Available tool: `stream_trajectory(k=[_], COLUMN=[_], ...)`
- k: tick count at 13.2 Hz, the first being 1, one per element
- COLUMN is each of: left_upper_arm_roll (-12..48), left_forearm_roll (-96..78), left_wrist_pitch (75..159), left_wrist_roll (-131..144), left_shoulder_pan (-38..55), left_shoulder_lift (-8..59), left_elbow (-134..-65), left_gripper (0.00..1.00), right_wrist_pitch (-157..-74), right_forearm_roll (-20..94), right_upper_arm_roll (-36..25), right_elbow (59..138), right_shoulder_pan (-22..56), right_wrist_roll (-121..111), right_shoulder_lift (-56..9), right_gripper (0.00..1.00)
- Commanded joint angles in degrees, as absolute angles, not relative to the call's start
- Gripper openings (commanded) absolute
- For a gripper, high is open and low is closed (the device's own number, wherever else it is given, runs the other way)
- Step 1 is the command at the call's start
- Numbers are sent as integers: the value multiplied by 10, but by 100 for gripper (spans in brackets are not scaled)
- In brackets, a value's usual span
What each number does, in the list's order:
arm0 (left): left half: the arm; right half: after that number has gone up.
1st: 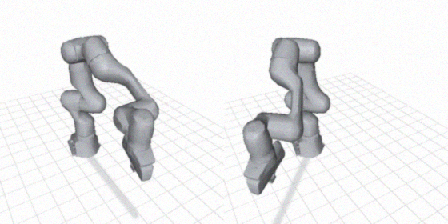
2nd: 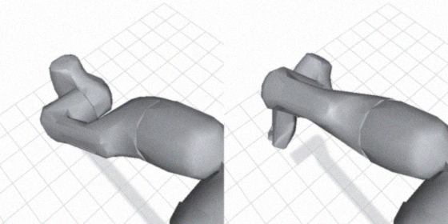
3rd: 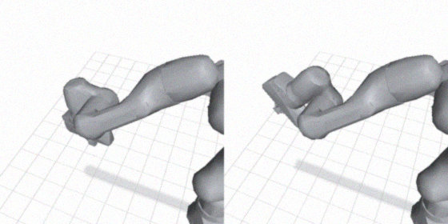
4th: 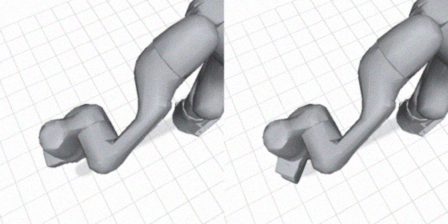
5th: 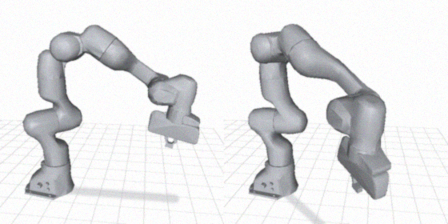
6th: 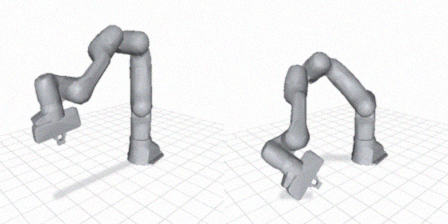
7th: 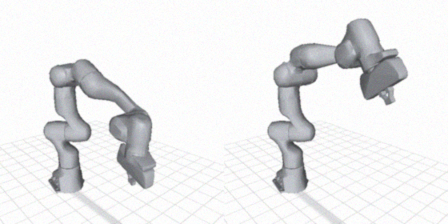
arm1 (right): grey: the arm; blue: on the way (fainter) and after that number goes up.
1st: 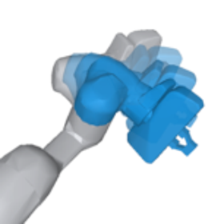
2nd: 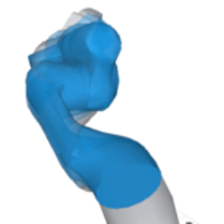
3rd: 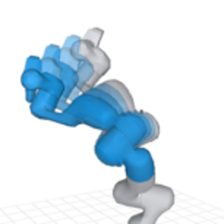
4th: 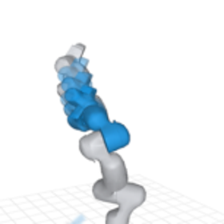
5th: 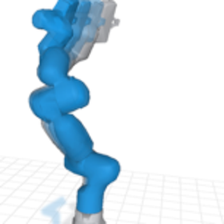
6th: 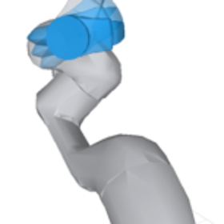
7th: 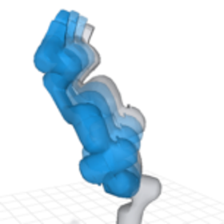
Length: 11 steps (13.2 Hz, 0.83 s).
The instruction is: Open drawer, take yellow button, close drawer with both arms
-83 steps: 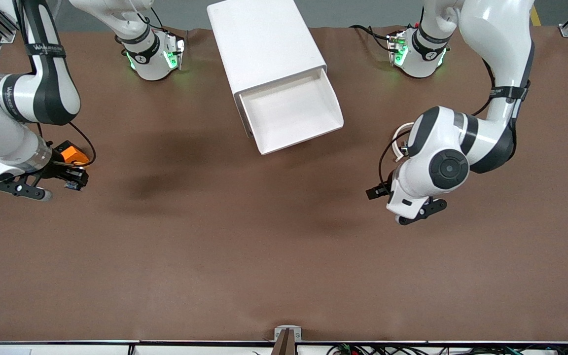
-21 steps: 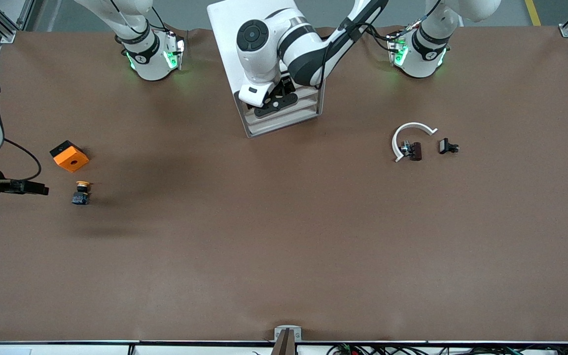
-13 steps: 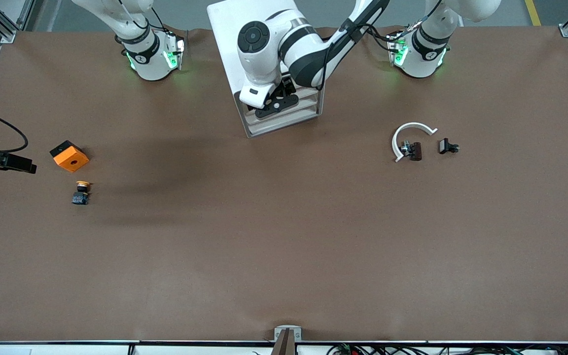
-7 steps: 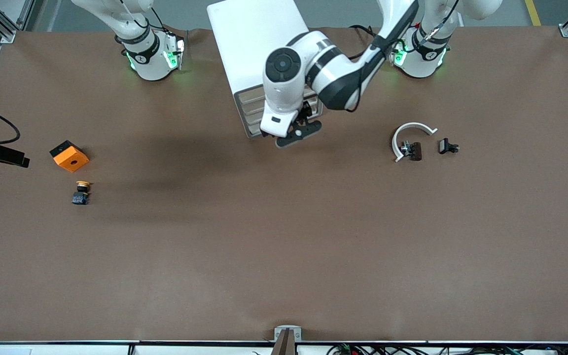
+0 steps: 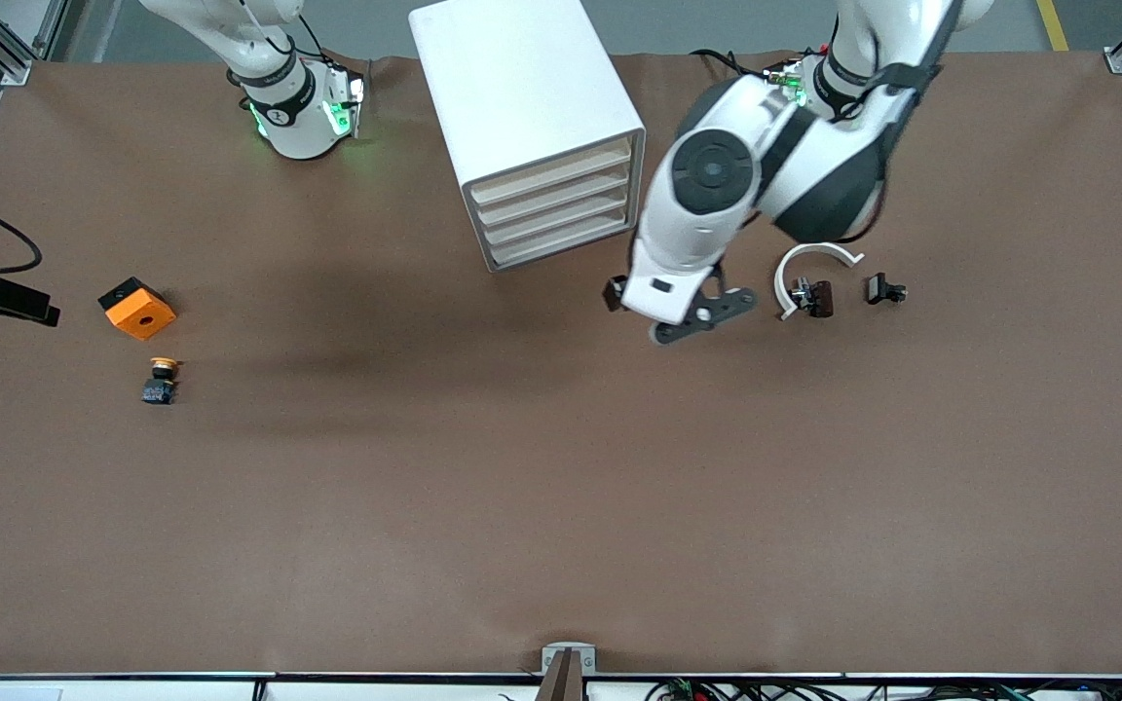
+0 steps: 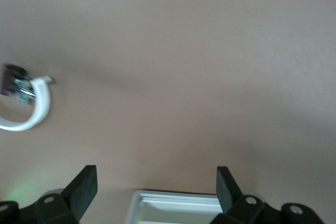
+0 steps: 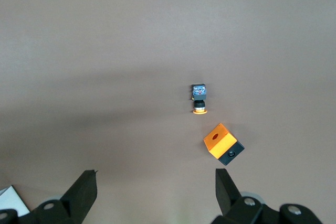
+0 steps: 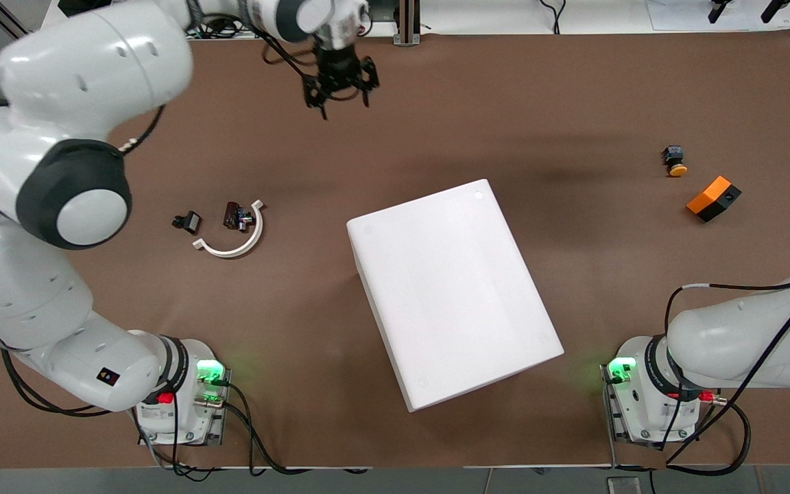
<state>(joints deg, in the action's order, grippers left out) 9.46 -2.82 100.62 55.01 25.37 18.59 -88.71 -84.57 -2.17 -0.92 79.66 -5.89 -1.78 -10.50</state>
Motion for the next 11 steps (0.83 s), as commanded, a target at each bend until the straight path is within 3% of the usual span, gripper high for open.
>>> stream_trajectory(k=[1,6,11], left_upper_arm_roll=[102,103,103], left_forearm_roll=[-18,-21,-25], left_wrist_pitch=[937,862,847], left_wrist_roll=[436,240,118], left_shoulder_pan=[180,47,-38], left_shoulder_lift=[116,20,-35], left_elbow=[-901,-933,-954], left_gripper=[100,100,100], right_wrist_pitch=[-826,-797,-788], right_forearm_roll=[2,6,6], right_upper_arm_roll=[-10,-10,-14], right_elbow=[821,842,841], right_shoulder_pan=[-60,-59,-47], right_wrist_roll=[-11,-11,-11], right_shoulder_lift=[-52,6,11], right_gripper=[100,100,100])
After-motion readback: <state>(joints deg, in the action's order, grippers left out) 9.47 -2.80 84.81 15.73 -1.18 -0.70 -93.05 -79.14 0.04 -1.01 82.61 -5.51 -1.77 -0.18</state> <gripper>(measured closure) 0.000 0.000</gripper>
